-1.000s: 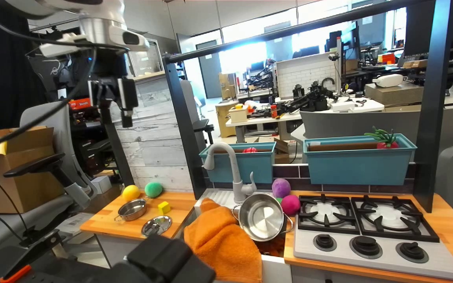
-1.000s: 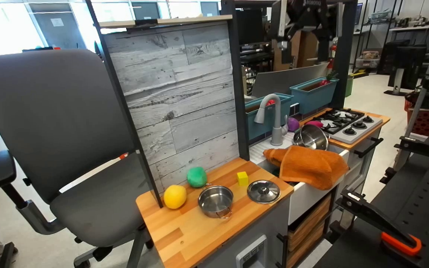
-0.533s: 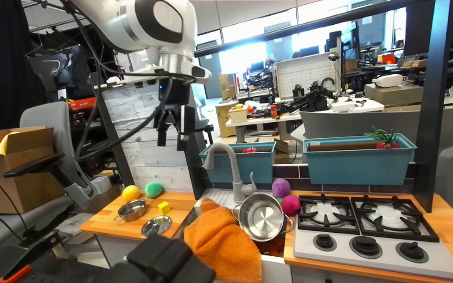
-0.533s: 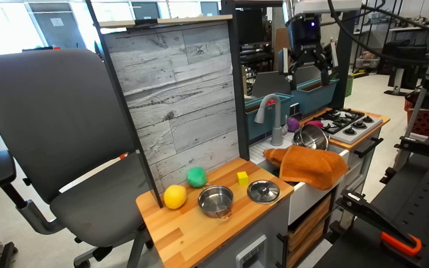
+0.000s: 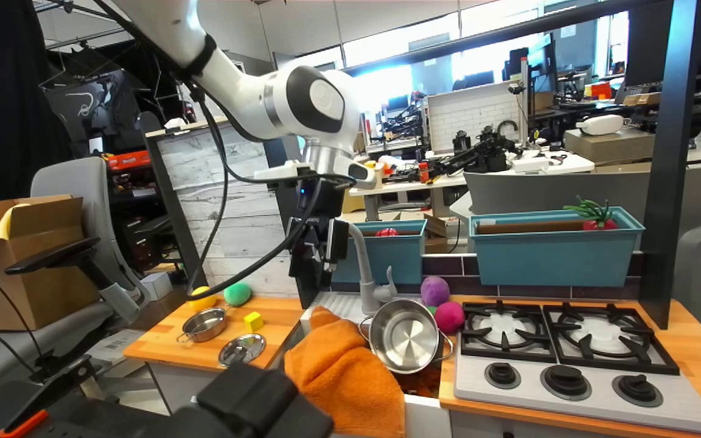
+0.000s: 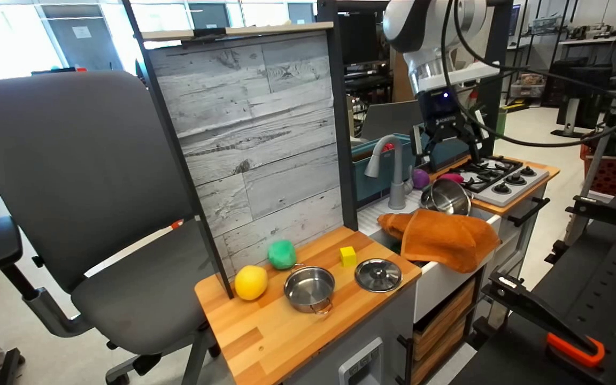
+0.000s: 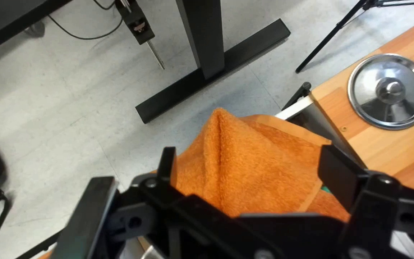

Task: Pick up the pot and put it on the stove

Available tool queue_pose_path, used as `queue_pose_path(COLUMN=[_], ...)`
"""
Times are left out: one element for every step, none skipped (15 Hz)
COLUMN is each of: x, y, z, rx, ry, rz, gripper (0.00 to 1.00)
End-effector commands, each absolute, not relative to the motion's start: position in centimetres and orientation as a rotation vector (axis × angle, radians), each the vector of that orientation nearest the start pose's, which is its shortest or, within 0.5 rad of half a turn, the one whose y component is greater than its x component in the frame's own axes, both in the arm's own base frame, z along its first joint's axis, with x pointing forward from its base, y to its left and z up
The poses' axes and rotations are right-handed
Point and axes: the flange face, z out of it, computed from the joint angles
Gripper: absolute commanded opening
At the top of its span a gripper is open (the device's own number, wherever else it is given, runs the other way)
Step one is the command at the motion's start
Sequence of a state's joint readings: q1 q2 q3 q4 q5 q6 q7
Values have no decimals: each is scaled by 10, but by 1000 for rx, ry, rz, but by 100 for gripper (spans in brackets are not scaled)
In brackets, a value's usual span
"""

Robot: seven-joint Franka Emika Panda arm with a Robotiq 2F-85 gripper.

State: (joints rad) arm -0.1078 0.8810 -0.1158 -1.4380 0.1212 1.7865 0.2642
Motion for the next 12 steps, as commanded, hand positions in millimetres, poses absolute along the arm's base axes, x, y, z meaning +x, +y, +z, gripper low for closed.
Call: queue_pose_path(x=[656,660,659,668,674,680,686,692,699,706,713,719], y=[-141,-146,-150,-160,-169,-179,-191,-204,-218,-229,-240,-248], z=[80,68,58,50,45,42,44,47,54,59,67,72], rx=[-2805,-2755,-2694,-2648,-2617,-2580,-2555,-2533,-2519,-2505,-2492,-2479], ry=[916,975,984,1052,1099,1140,1182,1226,1267,1308,1348,1393], rz=[955,938,963,878,832,787,732,674,609,545,475,408], gripper=[100,100,100,100,100,100,100,100,100,100,100,100])
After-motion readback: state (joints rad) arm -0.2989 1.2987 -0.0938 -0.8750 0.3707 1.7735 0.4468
